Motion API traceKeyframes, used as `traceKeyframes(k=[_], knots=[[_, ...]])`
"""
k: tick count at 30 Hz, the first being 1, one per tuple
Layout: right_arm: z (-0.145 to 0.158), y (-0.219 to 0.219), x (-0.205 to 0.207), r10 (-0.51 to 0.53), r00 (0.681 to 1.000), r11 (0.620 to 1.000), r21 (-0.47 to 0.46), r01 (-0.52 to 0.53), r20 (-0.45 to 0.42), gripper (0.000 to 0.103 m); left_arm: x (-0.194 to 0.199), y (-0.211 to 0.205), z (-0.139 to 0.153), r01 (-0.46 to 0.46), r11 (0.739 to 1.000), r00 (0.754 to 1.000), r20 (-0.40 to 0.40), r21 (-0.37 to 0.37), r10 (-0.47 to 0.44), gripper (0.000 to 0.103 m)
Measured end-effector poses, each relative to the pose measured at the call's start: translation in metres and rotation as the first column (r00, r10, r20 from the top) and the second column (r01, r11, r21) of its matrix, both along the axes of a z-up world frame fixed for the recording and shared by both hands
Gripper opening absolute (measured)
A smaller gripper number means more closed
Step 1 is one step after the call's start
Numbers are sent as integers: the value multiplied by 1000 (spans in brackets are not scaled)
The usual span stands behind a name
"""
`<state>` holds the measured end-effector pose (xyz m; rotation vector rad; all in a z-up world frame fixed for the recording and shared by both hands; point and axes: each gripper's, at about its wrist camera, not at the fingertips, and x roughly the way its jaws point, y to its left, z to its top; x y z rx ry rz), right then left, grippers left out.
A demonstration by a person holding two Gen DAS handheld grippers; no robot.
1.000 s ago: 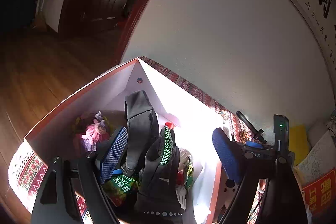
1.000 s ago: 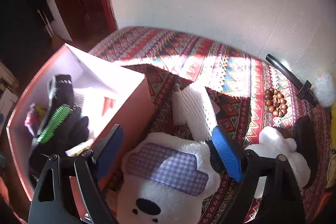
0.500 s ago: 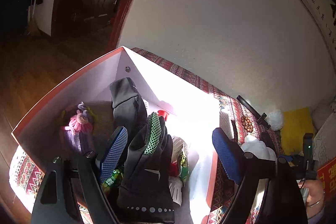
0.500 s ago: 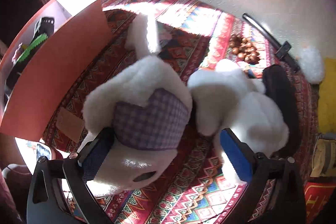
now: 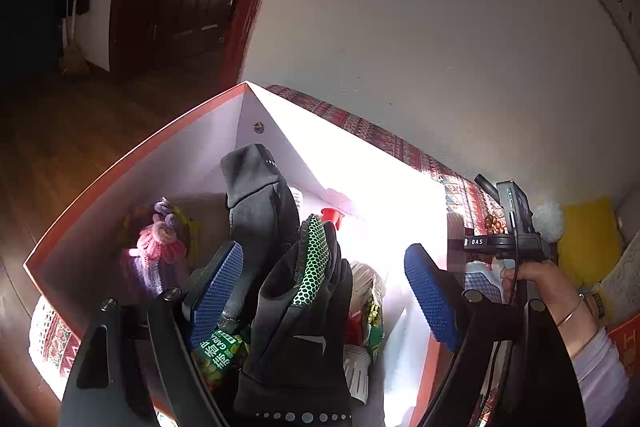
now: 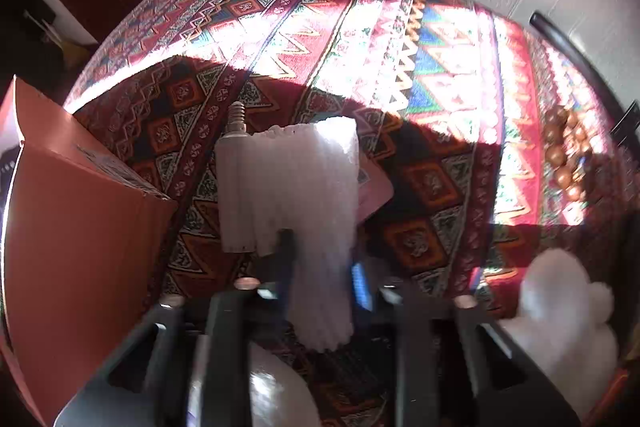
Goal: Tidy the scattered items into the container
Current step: 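Grasp the white foam net sleeve with the right tool, then grasp the white bottle with the left tool while the right tool lifts the foam sleeve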
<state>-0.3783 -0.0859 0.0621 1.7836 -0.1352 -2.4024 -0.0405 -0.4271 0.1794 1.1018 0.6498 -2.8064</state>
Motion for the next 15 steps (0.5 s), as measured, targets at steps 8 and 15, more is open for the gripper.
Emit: traceKeyframes(k=[8,15], knots=[[49,-14,104,258,955,961,-68,-269,-145,11,2,30,8,60,998,998,-20,-19,-61,83],[39,56,213,56,987,981,195,-26,-151,11,-1,96,30,235,972,970,-78,30,-232,83]])
